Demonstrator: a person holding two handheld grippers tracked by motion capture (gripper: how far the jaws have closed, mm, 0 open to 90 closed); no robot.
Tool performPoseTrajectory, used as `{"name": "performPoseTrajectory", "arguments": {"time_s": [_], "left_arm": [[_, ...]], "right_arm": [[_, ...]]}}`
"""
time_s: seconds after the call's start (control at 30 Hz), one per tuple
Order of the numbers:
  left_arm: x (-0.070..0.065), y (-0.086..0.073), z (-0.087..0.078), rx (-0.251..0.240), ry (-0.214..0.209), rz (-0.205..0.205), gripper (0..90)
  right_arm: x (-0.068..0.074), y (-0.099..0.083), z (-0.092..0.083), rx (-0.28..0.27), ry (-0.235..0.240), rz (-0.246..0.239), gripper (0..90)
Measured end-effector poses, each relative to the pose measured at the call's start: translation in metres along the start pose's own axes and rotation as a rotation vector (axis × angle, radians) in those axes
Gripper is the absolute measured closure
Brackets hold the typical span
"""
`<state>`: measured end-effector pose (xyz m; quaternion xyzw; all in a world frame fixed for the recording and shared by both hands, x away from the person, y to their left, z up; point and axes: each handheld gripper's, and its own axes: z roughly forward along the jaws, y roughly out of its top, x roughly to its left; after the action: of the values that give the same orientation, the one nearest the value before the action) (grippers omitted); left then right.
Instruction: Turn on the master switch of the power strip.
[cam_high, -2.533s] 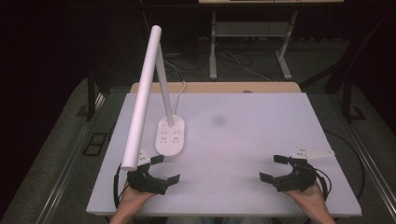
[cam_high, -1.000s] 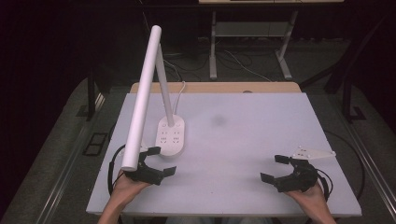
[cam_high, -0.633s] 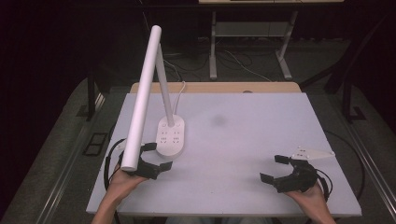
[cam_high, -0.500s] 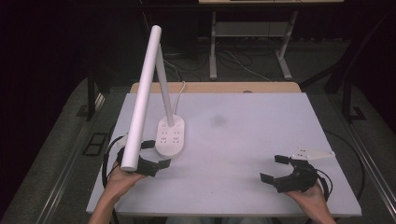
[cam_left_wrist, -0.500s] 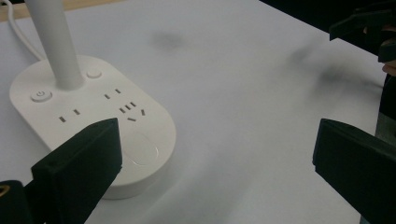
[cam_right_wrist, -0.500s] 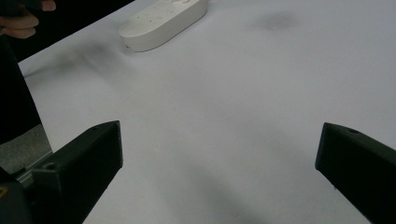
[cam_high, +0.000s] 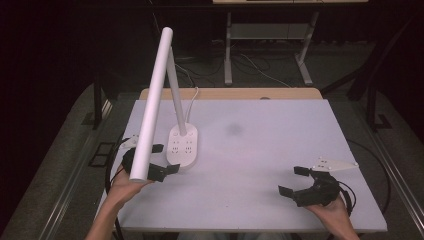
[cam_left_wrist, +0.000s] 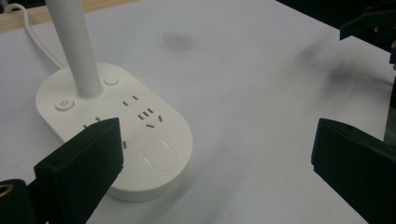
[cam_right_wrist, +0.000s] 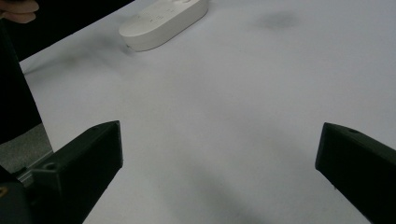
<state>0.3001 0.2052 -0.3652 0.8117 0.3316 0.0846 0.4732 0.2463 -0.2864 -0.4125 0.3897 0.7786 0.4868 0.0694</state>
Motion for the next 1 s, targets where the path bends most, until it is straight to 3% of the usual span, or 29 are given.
{"name": "performPoseTrajectory", "arguments": {"time_s": [0.3,1.0], "left_arm": [[0.01,0.007,-0.001,0.009,0.005,-0.018,1.2],[0.032,0.033,-0.003,0.074,0.048,-0.005,1.7]], "right_arm": [[0.0,0.0,0.0,0.002,0.001,0.001,0.1],[0.0,-0.001,0.0,0.002,0.002,0.001,0.2]]}}
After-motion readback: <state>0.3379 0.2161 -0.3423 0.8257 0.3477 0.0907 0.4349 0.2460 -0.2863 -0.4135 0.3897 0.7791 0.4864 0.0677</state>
